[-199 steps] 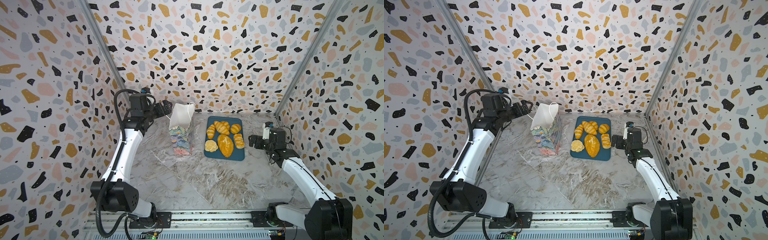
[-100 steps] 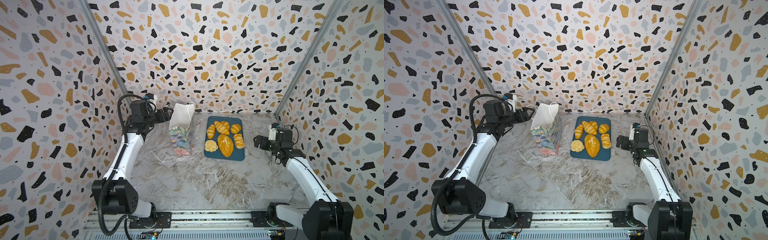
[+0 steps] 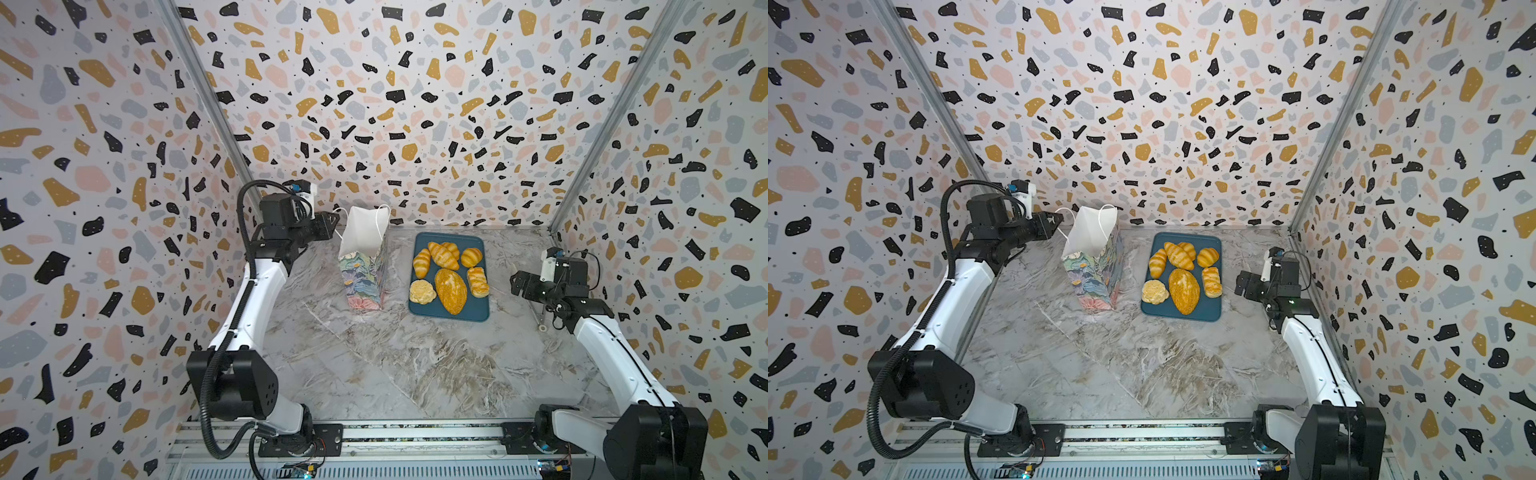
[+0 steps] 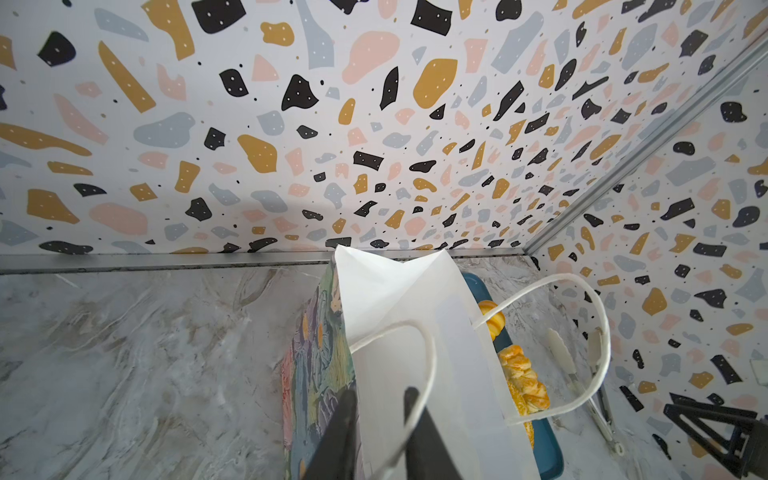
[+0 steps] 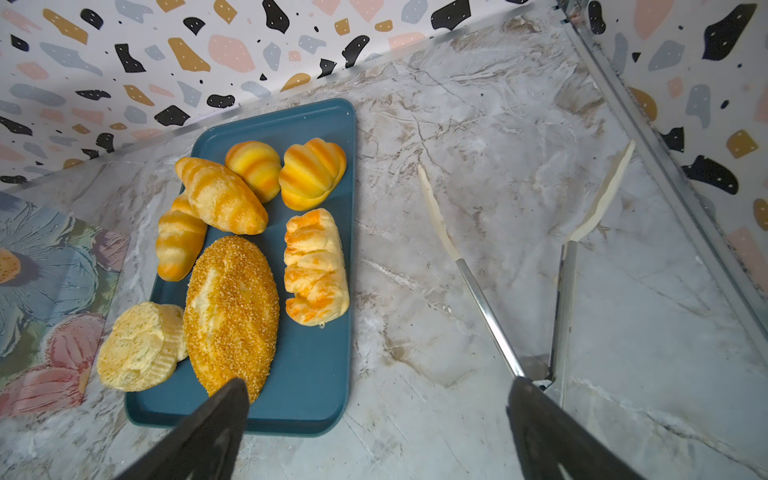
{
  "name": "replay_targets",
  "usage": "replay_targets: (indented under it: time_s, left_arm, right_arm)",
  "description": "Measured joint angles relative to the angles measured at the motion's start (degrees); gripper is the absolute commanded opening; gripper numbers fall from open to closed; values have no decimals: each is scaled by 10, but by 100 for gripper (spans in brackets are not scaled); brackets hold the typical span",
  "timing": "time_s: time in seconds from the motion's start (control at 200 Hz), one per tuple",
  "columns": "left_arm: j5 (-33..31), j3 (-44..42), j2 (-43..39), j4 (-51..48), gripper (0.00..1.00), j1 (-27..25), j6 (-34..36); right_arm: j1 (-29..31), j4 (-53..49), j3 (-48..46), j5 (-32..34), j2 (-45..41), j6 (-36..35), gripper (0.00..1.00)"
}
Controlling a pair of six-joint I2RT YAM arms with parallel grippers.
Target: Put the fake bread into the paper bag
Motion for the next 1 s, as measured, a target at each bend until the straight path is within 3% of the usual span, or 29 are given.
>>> replay_targets:
  time_s: [0.23,1.001]
  left_arm:
    - [7,8,17,-1,0,0,1]
    - [-8,-59,-19,34,0,13,-8]
  right_arm:
    - [-5,-3,0,10,-2,2,99]
    - [-12,44,-45,118,-13,-42,99]
